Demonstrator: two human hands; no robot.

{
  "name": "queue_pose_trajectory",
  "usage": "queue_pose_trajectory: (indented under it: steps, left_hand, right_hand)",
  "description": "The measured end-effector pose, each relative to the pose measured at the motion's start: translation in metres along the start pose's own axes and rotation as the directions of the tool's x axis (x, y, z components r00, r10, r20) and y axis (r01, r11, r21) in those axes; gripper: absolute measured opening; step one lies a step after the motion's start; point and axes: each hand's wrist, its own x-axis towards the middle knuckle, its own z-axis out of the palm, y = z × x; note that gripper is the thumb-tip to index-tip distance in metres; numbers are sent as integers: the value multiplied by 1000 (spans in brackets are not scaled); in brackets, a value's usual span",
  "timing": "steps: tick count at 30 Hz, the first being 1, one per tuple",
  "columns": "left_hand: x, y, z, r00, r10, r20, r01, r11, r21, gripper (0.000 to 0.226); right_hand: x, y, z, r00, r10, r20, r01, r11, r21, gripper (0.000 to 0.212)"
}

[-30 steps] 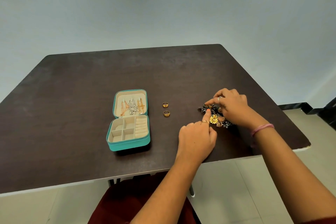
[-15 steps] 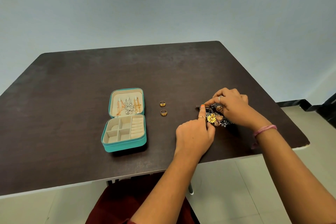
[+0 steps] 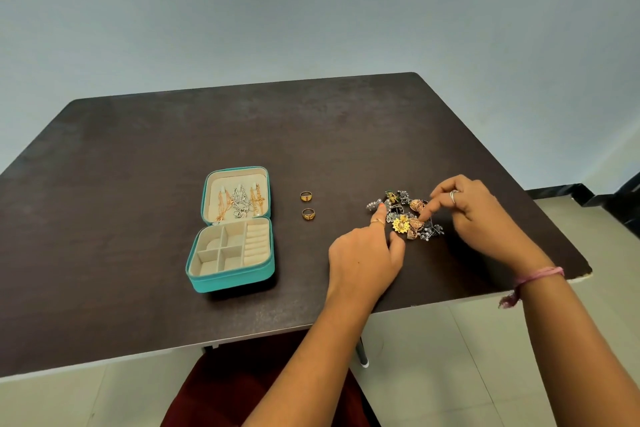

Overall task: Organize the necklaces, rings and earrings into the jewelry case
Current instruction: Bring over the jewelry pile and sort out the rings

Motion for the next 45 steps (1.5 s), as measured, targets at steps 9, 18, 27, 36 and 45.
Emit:
queue_pose_trajectory:
  steps: [9,18,27,36,45]
  left_hand:
    - [-2,-2,-1,996,76,39,-73,994,-81,42]
    - [-1,-4,2,988,137,72,-130,987,-95,24]
    - [-1,-6,3,986,149,68,-143,986,-90,26]
    - [-2,-5,3,987,138,79,-130,987,-97,30]
    - [-1,-5,4,985,161,66,-160,987,-20,46]
  right_hand:
    - [-11,-8,0,999,15,-36,-16,1000,-9,42]
    - [-14,-21,1,999,42,2,-41,997,-61,20]
    - [-2,-25,-5,996,15,90,0,987,-160,9]
    - [17,-27,-6,997,12,78,-4,995,-102,11]
    - [-3,-18,-9,995,37,93,-8,955,-295,18]
